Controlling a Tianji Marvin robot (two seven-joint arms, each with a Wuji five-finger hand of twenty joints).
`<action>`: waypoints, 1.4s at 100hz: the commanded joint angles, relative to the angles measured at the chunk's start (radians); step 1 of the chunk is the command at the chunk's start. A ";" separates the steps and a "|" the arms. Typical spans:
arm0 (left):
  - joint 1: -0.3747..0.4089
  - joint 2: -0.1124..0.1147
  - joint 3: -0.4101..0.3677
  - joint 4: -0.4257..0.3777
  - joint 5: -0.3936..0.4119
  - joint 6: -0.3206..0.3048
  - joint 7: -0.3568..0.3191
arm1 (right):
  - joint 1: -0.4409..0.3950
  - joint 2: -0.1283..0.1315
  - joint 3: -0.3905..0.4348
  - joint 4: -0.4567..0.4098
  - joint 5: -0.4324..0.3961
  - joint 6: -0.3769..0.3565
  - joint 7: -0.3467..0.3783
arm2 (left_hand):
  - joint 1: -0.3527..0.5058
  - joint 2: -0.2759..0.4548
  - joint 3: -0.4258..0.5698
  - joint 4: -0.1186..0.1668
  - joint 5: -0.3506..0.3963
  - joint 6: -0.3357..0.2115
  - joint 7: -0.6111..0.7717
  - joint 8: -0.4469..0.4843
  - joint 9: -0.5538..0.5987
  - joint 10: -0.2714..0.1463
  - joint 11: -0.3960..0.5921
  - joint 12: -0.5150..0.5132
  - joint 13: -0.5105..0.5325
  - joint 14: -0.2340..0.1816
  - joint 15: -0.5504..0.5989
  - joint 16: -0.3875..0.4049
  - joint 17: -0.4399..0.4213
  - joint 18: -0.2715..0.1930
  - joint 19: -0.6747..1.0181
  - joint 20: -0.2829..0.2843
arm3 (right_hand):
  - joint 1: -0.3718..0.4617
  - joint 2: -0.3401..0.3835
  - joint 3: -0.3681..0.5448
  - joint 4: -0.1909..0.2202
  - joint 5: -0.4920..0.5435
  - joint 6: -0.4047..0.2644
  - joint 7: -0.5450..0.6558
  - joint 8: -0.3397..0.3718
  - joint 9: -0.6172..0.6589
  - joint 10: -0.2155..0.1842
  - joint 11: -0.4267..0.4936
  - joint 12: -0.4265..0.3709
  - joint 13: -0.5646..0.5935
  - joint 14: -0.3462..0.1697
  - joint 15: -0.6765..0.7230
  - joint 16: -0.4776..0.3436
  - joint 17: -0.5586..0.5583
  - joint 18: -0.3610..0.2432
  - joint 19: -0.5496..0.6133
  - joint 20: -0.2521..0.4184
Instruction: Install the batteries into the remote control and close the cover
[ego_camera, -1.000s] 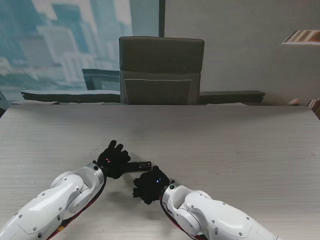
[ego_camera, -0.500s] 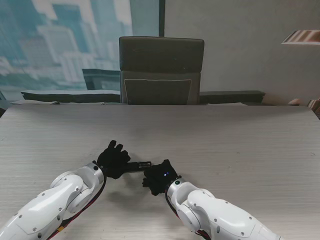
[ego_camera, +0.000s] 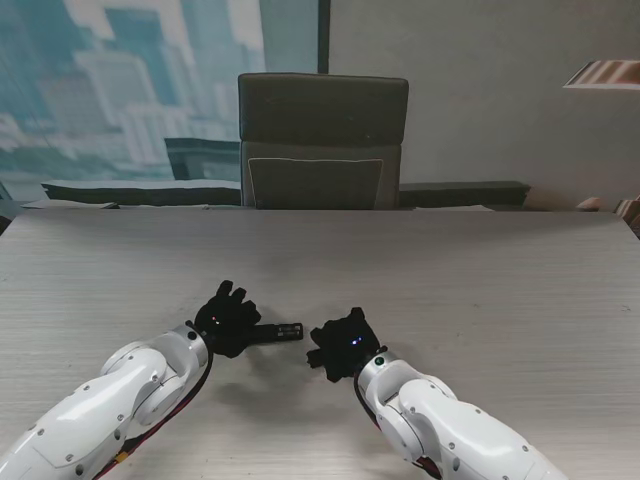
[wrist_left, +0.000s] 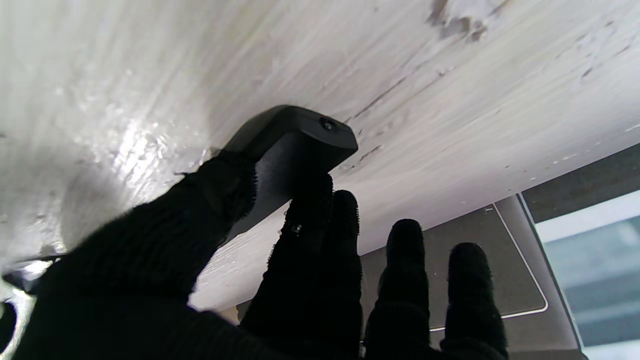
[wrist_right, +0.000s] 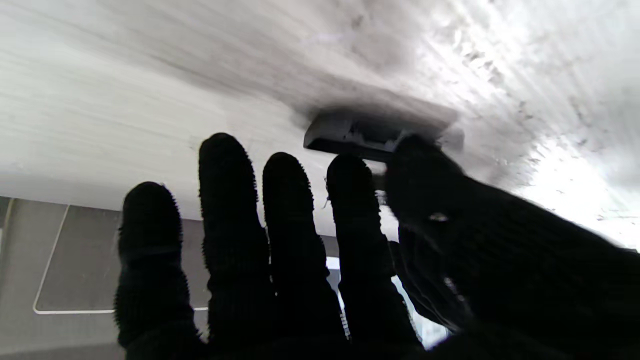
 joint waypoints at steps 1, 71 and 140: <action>0.027 0.006 0.017 0.046 0.006 -0.005 -0.045 | -0.012 0.006 0.005 -0.020 -0.010 -0.012 -0.006 | 0.189 -0.020 -0.043 0.080 0.066 -0.269 0.147 0.045 -0.012 0.006 -0.008 -0.004 -0.022 0.009 -0.012 -0.001 -0.016 0.014 -0.003 -0.002 | -0.022 -0.012 0.038 0.026 -0.022 -0.006 -0.024 0.021 -0.034 0.007 0.000 0.025 -0.026 -0.004 0.006 0.021 -0.025 -0.005 0.009 -0.008; 0.031 0.005 0.013 0.045 0.003 -0.002 -0.045 | 0.024 0.013 -0.032 0.023 -0.013 -0.061 -0.015 | 0.190 -0.020 -0.045 0.079 0.067 -0.269 0.147 0.045 -0.011 0.007 -0.007 -0.004 -0.020 0.011 -0.011 0.000 -0.011 0.015 0.002 0.000 | -0.139 -0.168 0.040 0.146 -0.137 0.063 -0.245 0.251 -0.254 0.015 -0.001 0.050 -0.201 -0.037 -0.025 0.060 -0.117 -0.038 -0.029 -0.012; 0.032 0.005 0.012 0.045 0.001 -0.002 -0.049 | 0.120 -0.001 -0.155 0.131 0.070 -0.009 0.013 | 0.190 -0.019 -0.046 0.080 0.067 -0.271 0.148 0.046 -0.012 0.006 -0.007 -0.003 -0.020 0.011 -0.010 0.000 -0.011 0.014 0.003 0.001 | 0.056 -0.127 0.097 0.000 -0.008 0.009 -0.099 0.036 -0.060 -0.015 -0.019 0.033 -0.056 -0.024 -0.013 0.037 -0.048 -0.010 -0.026 -0.022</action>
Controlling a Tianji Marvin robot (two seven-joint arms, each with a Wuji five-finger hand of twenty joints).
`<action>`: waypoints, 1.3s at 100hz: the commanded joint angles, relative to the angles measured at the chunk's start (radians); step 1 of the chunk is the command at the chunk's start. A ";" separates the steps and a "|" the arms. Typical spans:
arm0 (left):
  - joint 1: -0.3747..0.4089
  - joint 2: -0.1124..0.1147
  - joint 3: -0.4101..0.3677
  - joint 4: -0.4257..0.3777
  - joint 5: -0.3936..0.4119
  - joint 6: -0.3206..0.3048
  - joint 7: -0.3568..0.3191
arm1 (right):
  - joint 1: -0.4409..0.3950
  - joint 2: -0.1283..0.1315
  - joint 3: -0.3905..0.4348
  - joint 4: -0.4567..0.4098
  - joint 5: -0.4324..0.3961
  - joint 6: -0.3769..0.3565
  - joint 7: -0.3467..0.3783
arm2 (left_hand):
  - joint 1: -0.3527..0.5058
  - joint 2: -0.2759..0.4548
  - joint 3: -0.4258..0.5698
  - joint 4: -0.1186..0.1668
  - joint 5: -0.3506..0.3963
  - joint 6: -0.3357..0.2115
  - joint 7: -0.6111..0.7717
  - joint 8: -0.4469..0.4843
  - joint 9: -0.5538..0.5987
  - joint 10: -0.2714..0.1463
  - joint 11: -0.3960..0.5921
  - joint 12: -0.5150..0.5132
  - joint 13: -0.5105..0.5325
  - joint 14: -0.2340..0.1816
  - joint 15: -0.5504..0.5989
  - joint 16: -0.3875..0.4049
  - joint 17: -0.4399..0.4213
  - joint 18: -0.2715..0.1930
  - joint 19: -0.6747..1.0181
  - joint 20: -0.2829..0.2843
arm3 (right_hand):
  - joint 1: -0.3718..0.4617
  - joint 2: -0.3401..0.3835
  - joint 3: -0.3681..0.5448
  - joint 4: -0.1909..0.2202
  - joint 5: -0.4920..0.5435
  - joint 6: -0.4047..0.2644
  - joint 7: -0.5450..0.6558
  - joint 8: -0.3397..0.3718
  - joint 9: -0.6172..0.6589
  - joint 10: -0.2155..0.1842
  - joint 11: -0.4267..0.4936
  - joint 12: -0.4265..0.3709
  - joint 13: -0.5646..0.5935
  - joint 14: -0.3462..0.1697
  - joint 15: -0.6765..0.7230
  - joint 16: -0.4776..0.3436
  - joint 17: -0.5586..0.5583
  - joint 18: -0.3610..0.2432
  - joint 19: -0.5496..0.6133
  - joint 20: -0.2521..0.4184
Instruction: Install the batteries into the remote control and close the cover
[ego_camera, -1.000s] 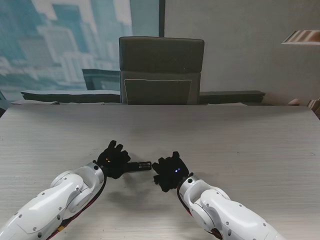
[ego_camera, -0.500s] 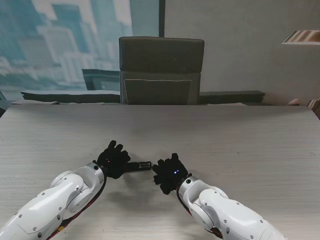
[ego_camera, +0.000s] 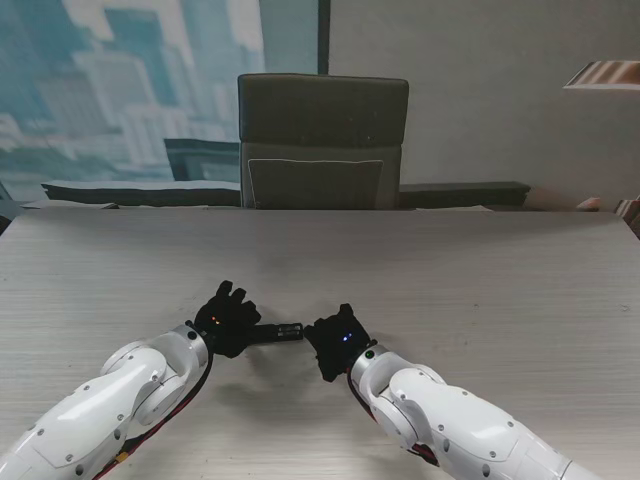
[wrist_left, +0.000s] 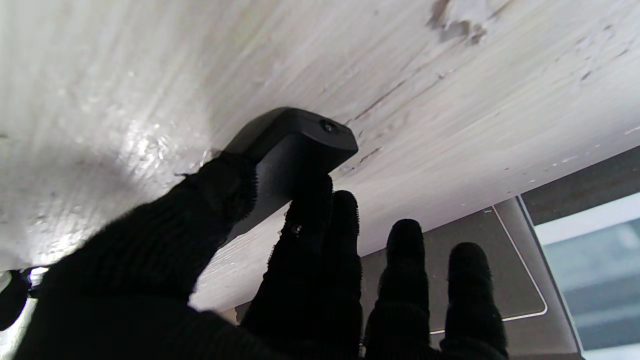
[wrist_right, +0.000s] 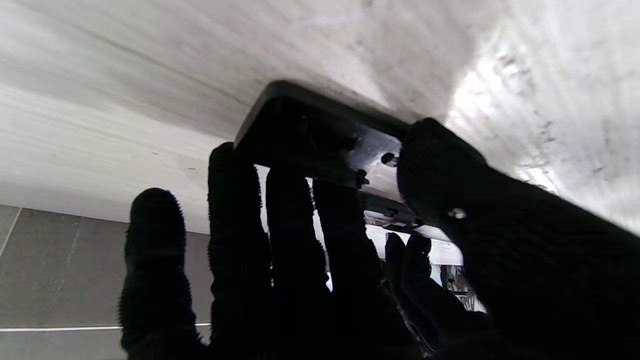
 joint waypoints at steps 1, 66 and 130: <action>0.030 0.006 0.014 0.047 0.003 -0.003 -0.041 | -0.019 0.002 -0.009 0.032 0.001 0.001 0.032 | 0.189 -0.026 -0.045 0.079 0.075 -0.270 0.148 0.045 -0.011 0.007 -0.007 -0.003 -0.019 0.011 -0.010 0.000 -0.011 0.014 0.003 0.001 | 0.086 0.010 0.041 0.008 0.051 -0.103 -0.016 -0.072 0.001 -0.013 -0.007 -0.002 0.025 0.002 0.007 -0.009 0.004 0.023 -0.003 -0.010; 0.027 0.005 0.017 0.050 0.000 -0.002 -0.041 | -0.026 -0.001 0.017 0.044 0.005 0.021 0.027 | 0.190 -0.025 -0.047 0.079 0.073 -0.262 0.146 0.044 -0.012 0.008 -0.007 -0.004 -0.020 0.011 -0.010 0.001 -0.011 0.014 0.003 0.001 | 0.014 -0.116 0.075 0.121 -0.089 -0.081 -0.095 0.172 -0.052 0.000 0.134 0.053 0.209 -0.155 0.300 0.063 0.258 -0.074 0.191 0.056; 0.026 0.005 0.019 0.049 -0.001 -0.002 -0.046 | -0.062 -0.015 0.092 0.004 0.100 -0.020 0.060 | 0.189 -0.025 -0.047 0.079 0.074 -0.270 0.148 0.046 -0.013 0.007 -0.008 -0.004 -0.020 0.011 -0.010 0.001 -0.010 0.013 0.005 0.002 | 0.342 -0.158 0.126 -0.046 0.009 -0.082 -0.159 0.135 0.109 -0.003 0.058 -0.082 0.343 -0.120 0.244 -0.202 0.441 -0.097 0.220 -0.075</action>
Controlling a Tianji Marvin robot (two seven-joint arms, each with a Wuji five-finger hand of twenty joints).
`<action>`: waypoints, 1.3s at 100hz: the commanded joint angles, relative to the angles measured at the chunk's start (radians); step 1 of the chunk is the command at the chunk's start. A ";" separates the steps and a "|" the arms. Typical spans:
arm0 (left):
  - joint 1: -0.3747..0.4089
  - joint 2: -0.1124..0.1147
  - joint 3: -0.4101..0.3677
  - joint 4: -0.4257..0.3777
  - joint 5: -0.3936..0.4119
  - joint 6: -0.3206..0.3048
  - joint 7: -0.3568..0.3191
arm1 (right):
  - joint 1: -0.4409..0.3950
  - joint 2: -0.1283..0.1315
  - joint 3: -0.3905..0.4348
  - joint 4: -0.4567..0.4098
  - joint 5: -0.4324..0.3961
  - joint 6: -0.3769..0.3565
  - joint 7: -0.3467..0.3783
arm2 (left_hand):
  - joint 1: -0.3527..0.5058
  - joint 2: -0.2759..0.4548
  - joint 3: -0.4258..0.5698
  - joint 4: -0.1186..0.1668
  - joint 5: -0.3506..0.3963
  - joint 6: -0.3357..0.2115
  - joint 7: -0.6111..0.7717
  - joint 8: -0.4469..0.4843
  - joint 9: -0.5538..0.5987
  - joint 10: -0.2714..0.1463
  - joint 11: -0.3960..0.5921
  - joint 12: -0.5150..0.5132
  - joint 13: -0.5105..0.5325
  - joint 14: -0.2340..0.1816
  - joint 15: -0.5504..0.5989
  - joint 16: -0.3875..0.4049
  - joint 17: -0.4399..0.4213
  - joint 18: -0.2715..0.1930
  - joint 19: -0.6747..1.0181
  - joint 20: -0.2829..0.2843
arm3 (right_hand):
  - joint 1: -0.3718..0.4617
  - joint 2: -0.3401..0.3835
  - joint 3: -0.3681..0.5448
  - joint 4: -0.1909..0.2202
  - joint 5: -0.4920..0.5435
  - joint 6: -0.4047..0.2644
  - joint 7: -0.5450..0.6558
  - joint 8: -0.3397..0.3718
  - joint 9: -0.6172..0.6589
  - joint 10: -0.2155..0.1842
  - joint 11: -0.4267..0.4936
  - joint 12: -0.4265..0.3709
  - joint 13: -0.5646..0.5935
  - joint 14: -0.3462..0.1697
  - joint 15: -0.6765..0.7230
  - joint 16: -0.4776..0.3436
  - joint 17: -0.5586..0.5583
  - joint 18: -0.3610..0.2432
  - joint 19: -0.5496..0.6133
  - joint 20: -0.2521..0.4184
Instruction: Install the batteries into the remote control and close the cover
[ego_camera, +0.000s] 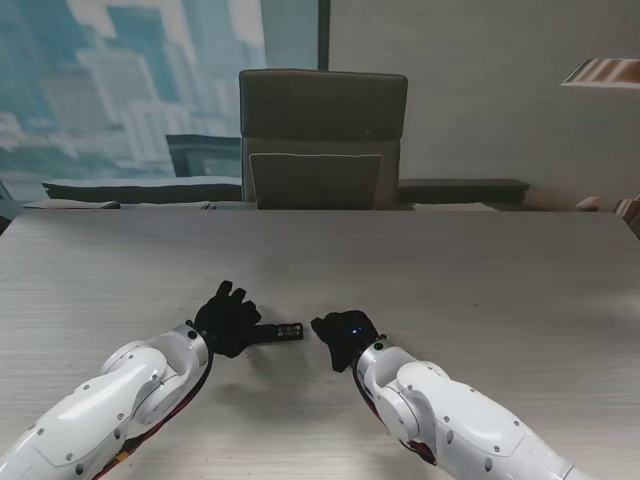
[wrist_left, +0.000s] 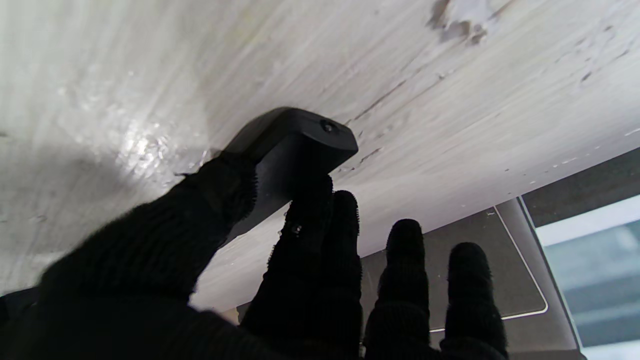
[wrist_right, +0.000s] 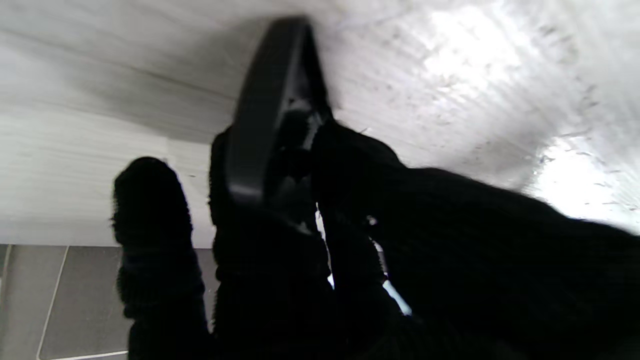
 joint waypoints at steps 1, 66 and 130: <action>0.028 0.005 0.017 0.049 0.003 -0.002 -0.040 | -0.018 0.006 -0.002 0.000 0.018 -0.015 0.031 | 0.189 -0.025 -0.047 0.079 0.073 -0.269 0.147 0.045 -0.013 0.007 -0.008 -0.004 -0.020 0.011 -0.010 0.001 -0.010 0.013 0.005 0.002 | 0.055 -0.009 0.035 -0.011 0.040 -0.061 -0.055 -0.040 -0.008 0.012 -0.012 -0.008 0.000 0.019 -0.004 -0.015 0.005 -0.017 0.023 -0.012; 0.024 0.007 0.024 0.053 0.009 -0.009 -0.023 | 0.166 -0.060 -0.083 0.113 0.100 -0.138 -0.098 | 0.191 -0.025 -0.046 0.078 0.074 -0.265 0.148 0.045 -0.012 0.007 -0.007 -0.003 -0.021 0.012 -0.010 0.001 -0.011 0.014 0.004 0.002 | 0.127 0.062 0.045 0.009 0.008 -0.076 -0.048 -0.025 -0.083 0.018 -0.034 0.016 -0.081 0.047 -0.035 0.003 -0.066 -0.048 -0.049 -0.019; 0.023 0.007 0.030 0.051 0.009 -0.013 -0.016 | 0.352 -0.210 -0.282 0.411 0.224 -0.147 -0.245 | 0.190 -0.026 -0.045 0.078 0.074 -0.267 0.148 0.045 -0.010 0.005 -0.006 -0.003 -0.019 0.010 -0.010 0.001 -0.013 0.014 0.002 0.001 | 0.106 0.100 0.040 0.007 -0.038 -0.080 -0.027 -0.010 -0.121 0.012 -0.014 0.025 -0.096 0.023 -0.037 0.021 -0.074 -0.067 -0.039 -0.015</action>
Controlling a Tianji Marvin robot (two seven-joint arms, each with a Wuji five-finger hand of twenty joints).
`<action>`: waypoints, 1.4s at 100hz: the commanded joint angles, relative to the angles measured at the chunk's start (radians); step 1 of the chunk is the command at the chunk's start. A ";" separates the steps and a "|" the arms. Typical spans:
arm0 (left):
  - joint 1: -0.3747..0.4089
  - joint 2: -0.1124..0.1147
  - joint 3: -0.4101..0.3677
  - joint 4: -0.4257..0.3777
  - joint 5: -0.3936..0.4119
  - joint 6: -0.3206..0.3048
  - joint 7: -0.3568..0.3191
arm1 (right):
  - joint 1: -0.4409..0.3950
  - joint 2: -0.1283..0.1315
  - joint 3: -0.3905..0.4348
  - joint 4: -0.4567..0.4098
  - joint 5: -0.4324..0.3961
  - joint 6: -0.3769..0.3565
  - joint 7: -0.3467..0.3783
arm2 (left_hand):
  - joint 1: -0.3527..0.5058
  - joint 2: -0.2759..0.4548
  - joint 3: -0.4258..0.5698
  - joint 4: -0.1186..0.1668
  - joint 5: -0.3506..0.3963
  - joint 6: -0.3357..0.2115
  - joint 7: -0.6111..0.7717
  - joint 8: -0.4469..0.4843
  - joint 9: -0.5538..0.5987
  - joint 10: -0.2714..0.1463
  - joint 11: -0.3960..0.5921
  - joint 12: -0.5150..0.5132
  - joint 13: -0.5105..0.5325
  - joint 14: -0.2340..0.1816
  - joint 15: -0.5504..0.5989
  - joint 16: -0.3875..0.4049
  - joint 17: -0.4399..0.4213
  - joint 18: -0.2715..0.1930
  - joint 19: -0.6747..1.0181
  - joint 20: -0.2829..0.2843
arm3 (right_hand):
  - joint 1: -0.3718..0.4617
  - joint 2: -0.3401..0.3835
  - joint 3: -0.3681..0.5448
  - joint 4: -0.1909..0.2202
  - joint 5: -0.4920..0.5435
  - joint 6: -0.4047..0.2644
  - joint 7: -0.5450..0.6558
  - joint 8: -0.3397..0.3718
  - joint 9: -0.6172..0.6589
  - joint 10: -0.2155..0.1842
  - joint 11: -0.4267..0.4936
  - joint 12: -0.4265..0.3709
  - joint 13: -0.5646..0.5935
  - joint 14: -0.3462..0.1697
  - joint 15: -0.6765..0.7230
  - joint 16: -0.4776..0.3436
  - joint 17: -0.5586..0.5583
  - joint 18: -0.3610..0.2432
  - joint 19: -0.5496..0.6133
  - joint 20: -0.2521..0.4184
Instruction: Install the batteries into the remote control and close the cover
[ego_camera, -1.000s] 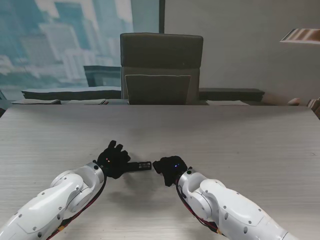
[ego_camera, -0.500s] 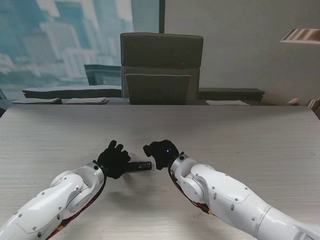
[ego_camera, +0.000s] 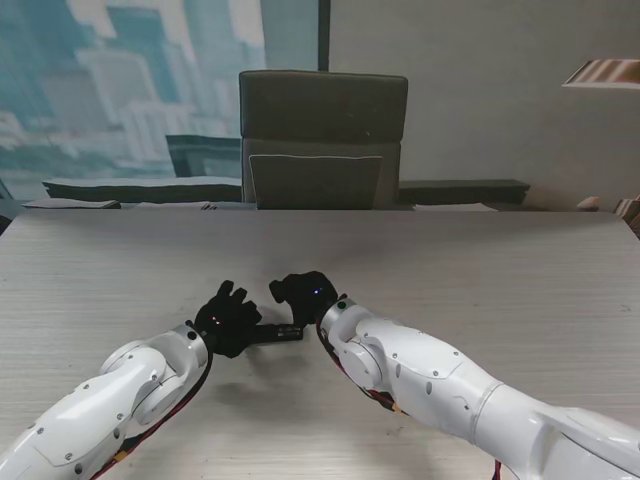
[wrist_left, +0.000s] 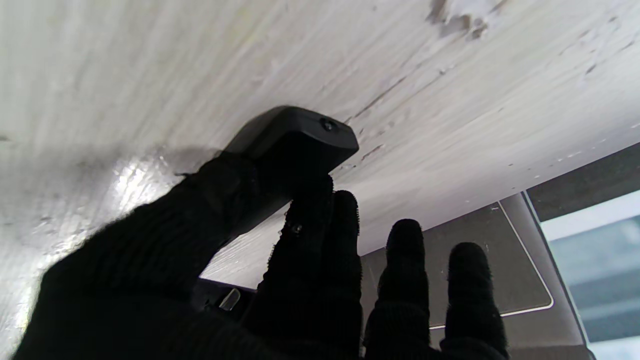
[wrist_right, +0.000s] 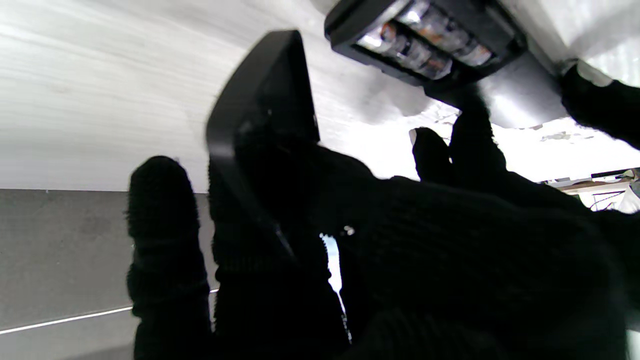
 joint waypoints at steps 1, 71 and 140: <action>0.029 0.000 0.022 0.044 0.004 -0.003 -0.038 | 0.011 -0.014 -0.010 0.021 0.003 -0.015 0.005 | 0.189 -0.025 -0.046 0.078 0.074 -0.269 0.148 0.045 -0.010 0.005 -0.007 -0.003 -0.020 0.011 -0.010 0.000 -0.013 0.014 0.002 0.001 | 0.027 0.012 0.041 0.009 -0.017 -0.009 0.021 0.013 -0.019 0.011 0.025 0.016 -0.002 -0.024 0.003 0.019 -0.006 -0.025 0.006 -0.006; 0.027 0.000 0.023 0.046 -0.005 -0.002 -0.050 | 0.048 -0.076 -0.075 0.126 0.039 -0.058 -0.019 | 0.190 -0.025 -0.046 0.078 0.074 -0.267 0.148 0.045 -0.012 0.007 -0.007 -0.003 -0.022 0.011 -0.010 0.000 -0.013 0.014 0.002 0.000 | 0.022 0.028 0.039 0.011 -0.022 -0.010 0.032 0.019 -0.026 0.010 0.038 0.015 -0.005 -0.029 0.009 0.030 -0.004 -0.036 0.016 -0.003; 0.027 -0.001 0.022 0.048 -0.007 -0.001 -0.048 | 0.036 -0.067 -0.086 0.100 0.035 -0.072 0.008 | 0.189 -0.024 -0.046 0.079 0.074 -0.267 0.148 0.045 -0.012 0.006 -0.007 -0.003 -0.022 0.010 -0.011 0.000 -0.012 0.014 0.003 0.001 | -0.126 0.046 0.021 0.028 -0.052 -0.003 0.023 0.017 -0.080 0.014 0.034 0.019 -0.054 -0.026 -0.025 0.054 -0.052 -0.008 0.008 0.003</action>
